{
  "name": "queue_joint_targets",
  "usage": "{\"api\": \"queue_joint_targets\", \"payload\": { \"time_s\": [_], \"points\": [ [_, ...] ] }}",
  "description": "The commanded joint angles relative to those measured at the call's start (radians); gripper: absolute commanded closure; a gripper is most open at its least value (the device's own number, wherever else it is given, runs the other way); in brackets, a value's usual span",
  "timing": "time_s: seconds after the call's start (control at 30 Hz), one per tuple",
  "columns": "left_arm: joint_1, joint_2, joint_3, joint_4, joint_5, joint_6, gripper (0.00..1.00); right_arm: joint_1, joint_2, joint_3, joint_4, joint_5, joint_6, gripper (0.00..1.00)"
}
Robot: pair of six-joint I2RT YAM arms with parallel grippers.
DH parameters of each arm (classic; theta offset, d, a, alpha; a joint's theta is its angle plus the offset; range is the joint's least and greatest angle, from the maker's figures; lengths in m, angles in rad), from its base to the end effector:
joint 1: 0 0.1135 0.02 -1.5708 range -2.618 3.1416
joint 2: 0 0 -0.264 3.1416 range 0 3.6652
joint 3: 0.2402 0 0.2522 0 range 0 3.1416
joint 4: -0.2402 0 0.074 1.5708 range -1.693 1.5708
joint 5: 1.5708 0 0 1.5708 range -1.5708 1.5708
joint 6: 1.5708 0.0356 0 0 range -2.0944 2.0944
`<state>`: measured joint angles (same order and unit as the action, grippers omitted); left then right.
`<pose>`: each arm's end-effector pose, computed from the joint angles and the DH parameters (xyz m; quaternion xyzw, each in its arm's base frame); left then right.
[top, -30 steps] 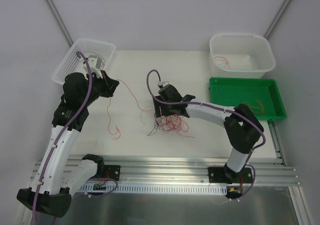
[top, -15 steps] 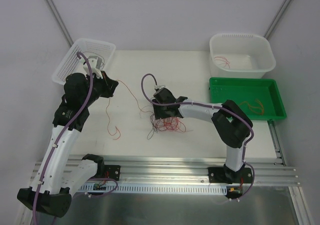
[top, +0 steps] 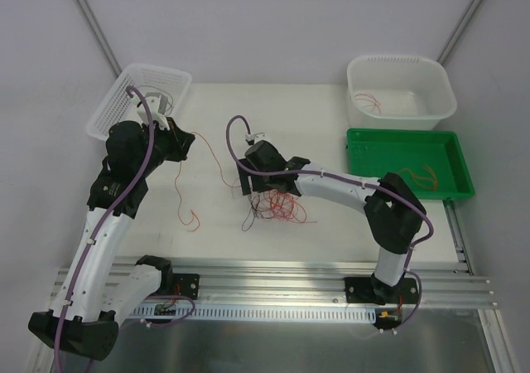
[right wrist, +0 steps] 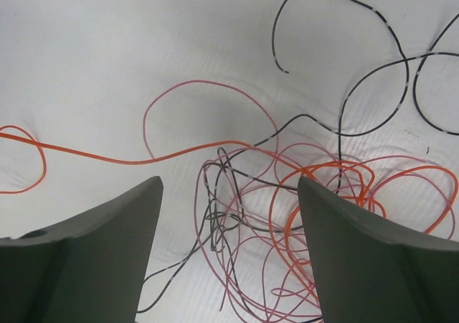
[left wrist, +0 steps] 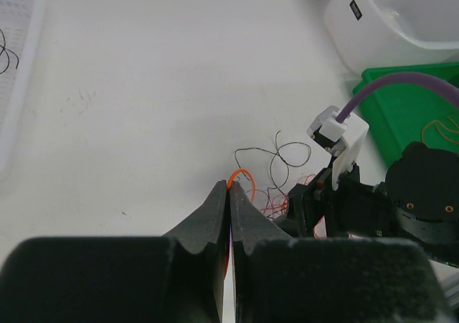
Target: Untangle the cables
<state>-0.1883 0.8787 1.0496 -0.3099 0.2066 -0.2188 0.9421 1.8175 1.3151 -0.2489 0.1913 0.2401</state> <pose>0.1858 -0.0428 0.4025 0.0562 0.7514 -0.2082 0.6236 0.2452 0.3257 0.2298 -0.2782 0.8704 0.1483 0.3781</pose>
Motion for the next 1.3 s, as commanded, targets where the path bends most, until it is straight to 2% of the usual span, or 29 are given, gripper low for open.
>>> {"api": "queue_joint_targets", "payload": {
  "time_s": [0.0,0.23,0.43,0.53,0.63,0.67,0.73,0.77,0.87,0.9,1.13,1.27],
  "points": [
    [0.006,0.000,-0.007,0.049,-0.019,0.019,1.00,0.030,-0.020,0.045,-0.041,0.040,0.007,0.18],
    [0.004,-0.006,-0.010,0.049,-0.035,0.024,1.00,0.050,0.083,0.079,-0.056,0.054,0.031,0.18],
    [0.006,-0.007,-0.011,0.049,-0.059,0.030,1.00,0.057,0.178,0.113,-0.072,0.057,0.027,0.25],
    [0.006,-0.012,-0.014,0.048,-0.082,0.030,1.00,0.057,0.209,0.121,-0.073,0.057,0.025,0.32],
    [0.007,-0.017,-0.017,0.048,-0.116,0.027,1.00,0.058,0.229,0.121,-0.079,0.075,0.021,0.46],
    [0.006,-0.020,-0.017,0.048,-0.139,0.029,1.00,0.057,0.232,0.119,-0.082,0.082,0.016,0.56],
    [0.015,-0.026,-0.020,0.046,-0.173,0.030,1.00,0.057,0.223,0.104,-0.089,0.095,0.007,0.66],
    [0.018,-0.027,-0.020,0.040,-0.202,0.032,1.00,0.055,0.211,0.092,-0.086,0.105,0.004,0.78],
    [0.036,-0.038,-0.019,0.025,-0.297,0.033,1.00,0.046,0.120,0.009,-0.061,0.120,-0.012,0.97],
    [0.042,-0.037,-0.016,0.017,-0.350,0.033,1.00,0.032,0.091,-0.013,-0.061,0.123,-0.013,0.99],
    [0.102,-0.038,0.000,-0.040,-0.564,0.012,1.00,-0.074,-0.320,-0.204,-0.108,0.191,-0.093,0.99],
    [0.130,-0.046,0.009,-0.067,-0.648,0.004,1.00,-0.236,-0.564,-0.312,-0.119,0.146,-0.105,0.99]
  ]
}}
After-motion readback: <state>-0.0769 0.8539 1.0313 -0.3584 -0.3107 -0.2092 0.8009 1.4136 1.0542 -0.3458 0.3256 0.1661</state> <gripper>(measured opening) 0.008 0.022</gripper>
